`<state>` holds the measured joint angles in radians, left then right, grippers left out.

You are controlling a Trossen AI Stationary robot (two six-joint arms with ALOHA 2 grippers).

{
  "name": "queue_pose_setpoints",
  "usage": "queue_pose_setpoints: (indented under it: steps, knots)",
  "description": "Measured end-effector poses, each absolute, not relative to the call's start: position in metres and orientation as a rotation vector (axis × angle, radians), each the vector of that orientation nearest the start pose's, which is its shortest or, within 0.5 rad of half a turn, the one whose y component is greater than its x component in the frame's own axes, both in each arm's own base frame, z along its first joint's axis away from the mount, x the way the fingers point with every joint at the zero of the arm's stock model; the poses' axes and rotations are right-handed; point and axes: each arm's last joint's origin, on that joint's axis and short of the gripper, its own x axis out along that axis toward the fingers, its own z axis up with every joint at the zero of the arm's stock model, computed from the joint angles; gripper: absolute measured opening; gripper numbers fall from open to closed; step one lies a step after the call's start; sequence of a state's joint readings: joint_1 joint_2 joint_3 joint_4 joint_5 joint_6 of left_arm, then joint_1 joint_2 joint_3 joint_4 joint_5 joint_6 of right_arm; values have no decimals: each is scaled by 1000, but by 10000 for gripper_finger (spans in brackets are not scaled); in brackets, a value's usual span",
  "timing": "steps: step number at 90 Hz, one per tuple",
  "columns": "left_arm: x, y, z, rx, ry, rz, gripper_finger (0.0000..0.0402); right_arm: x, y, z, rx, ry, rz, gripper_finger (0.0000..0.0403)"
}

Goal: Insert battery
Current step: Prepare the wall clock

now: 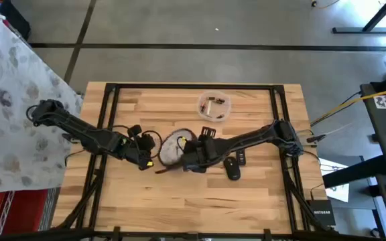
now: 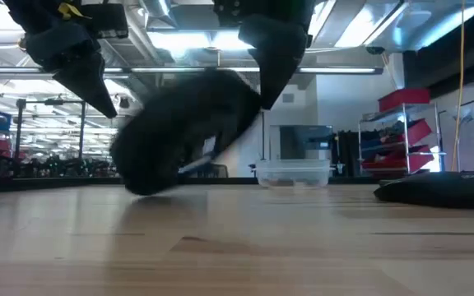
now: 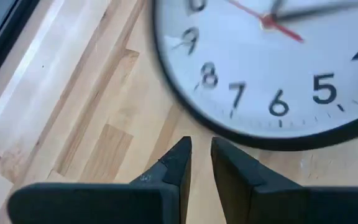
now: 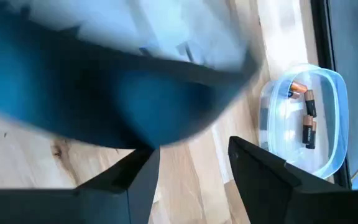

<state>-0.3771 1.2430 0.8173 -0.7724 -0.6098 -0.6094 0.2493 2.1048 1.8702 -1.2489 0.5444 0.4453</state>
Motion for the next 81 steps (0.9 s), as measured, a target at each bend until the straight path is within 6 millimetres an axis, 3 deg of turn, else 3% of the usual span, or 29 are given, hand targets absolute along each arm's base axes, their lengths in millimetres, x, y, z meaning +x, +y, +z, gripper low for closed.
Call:
queue_pose_setpoints:
  steps: [29, 48, 56, 64, 81]
  knots:
    - [206, -66, 221, 43, 944, 482, 47, 415, 91, 241, -213, 1208, -445, 177]
    - [198, -67, 211, 8, 1035, 447, 46, 420, 114, 239, -301, 1170, -231, 177]
    - [187, -58, 197, -28, 1138, 516, 46, 417, 117, 228, -285, 1203, -202, 177]
    - [178, -51, 178, -68, 1202, 546, 46, 413, 108, 211, -244, 1268, -207, 177]
    - [175, -48, 140, -203, 1178, 402, 46, 413, 89, 171, -119, 1282, -169, 177]
